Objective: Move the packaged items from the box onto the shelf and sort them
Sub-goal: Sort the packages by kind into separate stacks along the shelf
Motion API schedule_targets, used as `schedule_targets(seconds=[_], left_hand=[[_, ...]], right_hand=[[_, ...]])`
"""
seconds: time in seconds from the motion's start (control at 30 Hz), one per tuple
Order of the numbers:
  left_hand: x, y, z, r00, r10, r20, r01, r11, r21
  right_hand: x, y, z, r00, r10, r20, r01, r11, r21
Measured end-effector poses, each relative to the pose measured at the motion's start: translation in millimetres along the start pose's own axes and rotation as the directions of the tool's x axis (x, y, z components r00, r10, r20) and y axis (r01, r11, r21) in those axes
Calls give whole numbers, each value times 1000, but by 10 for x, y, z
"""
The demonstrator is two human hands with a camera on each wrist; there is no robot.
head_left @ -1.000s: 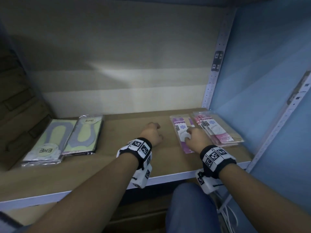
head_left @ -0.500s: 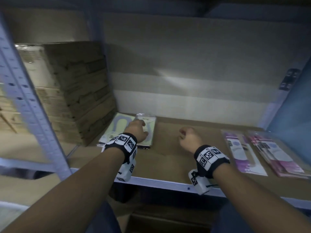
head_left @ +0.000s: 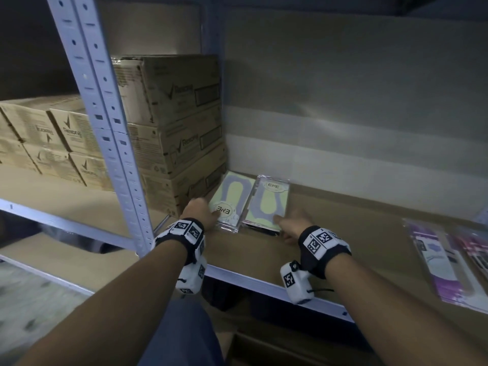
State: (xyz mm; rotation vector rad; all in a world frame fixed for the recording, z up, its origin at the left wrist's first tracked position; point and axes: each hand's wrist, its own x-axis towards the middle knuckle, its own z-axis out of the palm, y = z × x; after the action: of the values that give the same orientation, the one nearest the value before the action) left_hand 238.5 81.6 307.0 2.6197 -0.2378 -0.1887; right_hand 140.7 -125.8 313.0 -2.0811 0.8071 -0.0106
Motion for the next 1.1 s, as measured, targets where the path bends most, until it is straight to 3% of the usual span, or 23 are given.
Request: schedule_targets(seconds=[0.17,0.33,0.43,0.57,0.7,1.1], left_hand=[[25,20,5,999,-24,-42,24,1000,-17],[-20,65,-81,996,-68,-65,63,995,-74],[-10,22,-149,995,-94,-28,85,968,-236],[-7,-56,-186,984,-163,69,174,810,-560],[-118,17,-276,979,-163,124,201,635,-746],[-271,285,-259,972,-122,201,228,280,-933]], right_hand=[[38,15,-8,992,121,28,-124,975,184],[88,4,-104,993,117,-7,-112,964,241],[72,-14,-143,996,92,21,-93,923,373],[-2,-44,-177,987,30,157,-125,755,644],[-53,-69,-205,984,-20,178,-123,647,752],[-174,113,-488,997,-29,70,-42,554,832]])
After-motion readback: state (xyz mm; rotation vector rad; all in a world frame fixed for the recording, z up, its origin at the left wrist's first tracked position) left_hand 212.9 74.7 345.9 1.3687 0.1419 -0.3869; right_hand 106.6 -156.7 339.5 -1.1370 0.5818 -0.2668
